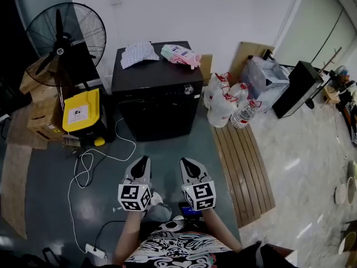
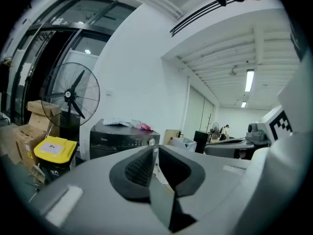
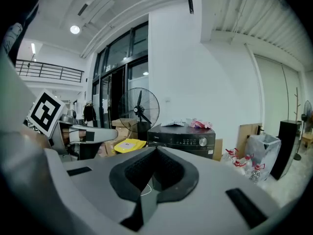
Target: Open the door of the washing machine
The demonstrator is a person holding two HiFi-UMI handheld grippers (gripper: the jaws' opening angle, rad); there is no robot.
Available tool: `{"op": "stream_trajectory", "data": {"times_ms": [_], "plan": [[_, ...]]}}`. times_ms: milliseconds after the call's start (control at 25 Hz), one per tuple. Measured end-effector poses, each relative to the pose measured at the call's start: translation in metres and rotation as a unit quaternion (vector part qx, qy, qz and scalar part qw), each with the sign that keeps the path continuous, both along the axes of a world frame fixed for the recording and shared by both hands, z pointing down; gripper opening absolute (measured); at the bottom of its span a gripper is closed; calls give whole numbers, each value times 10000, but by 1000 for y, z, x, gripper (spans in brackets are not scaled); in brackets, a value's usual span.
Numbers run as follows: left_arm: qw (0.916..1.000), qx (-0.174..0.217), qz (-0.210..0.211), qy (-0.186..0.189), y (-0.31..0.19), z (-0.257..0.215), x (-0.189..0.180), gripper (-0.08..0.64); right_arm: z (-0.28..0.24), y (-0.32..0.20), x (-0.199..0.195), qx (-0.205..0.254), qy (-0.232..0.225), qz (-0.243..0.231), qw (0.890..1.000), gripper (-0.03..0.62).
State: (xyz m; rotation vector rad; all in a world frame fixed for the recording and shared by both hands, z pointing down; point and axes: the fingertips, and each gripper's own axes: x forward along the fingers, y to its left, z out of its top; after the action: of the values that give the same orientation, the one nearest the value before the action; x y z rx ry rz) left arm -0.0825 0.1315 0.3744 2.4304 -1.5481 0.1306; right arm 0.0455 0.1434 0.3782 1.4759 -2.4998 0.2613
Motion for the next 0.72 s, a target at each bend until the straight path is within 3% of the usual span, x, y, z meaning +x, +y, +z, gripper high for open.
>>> {"op": "stream_trajectory", "data": {"times_ms": [120, 200, 320, 560, 720], "plan": [[9998, -110, 182, 30, -1, 8, 6, 100, 4, 1, 3, -104, -137, -80, 9998, 8], [9996, -170, 206, -13, -6, 18, 2, 131, 11, -1, 1, -229, -149, -221, 9994, 126], [9994, -289, 187, -80, -24, 36, -10, 172, 22, -14, -3, -356, -70, -302, 9989, 167], [9985, -517, 78, -134, -120, 89, -49, 216, 60, -90, -19, -604, 102, -343, 9975, 173], [9955, -857, 135, -382, -186, 145, -68, 224, 89, -140, -32, -898, 263, -393, 9948, 169]]}}
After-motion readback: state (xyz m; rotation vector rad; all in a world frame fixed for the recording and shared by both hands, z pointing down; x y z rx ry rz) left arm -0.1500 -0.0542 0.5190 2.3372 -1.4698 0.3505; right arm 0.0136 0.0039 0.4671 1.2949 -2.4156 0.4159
